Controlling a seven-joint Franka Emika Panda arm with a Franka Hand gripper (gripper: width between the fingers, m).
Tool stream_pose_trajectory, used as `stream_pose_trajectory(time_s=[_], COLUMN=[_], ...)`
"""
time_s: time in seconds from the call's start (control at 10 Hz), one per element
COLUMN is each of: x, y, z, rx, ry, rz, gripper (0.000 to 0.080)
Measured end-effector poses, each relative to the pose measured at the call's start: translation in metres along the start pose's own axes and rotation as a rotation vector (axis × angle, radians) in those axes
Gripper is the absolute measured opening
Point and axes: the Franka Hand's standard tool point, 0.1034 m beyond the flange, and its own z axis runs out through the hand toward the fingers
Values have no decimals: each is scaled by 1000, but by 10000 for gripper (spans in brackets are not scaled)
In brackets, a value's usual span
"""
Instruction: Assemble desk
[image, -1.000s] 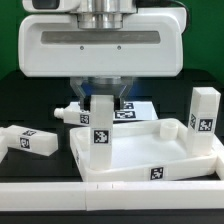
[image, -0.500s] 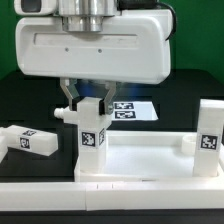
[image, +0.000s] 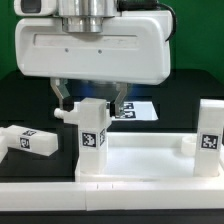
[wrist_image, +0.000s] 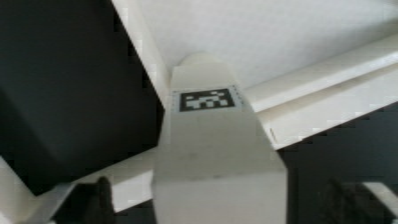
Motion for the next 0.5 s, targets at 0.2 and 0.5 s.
stream_pose_trajectory(time_s=[0.2, 0.5], x=[-9, -6], y=[-18, -21], z=[-21, -27], rx=[14, 19], ry=[-29, -25], rz=[54, 72], gripper=[646, 649])
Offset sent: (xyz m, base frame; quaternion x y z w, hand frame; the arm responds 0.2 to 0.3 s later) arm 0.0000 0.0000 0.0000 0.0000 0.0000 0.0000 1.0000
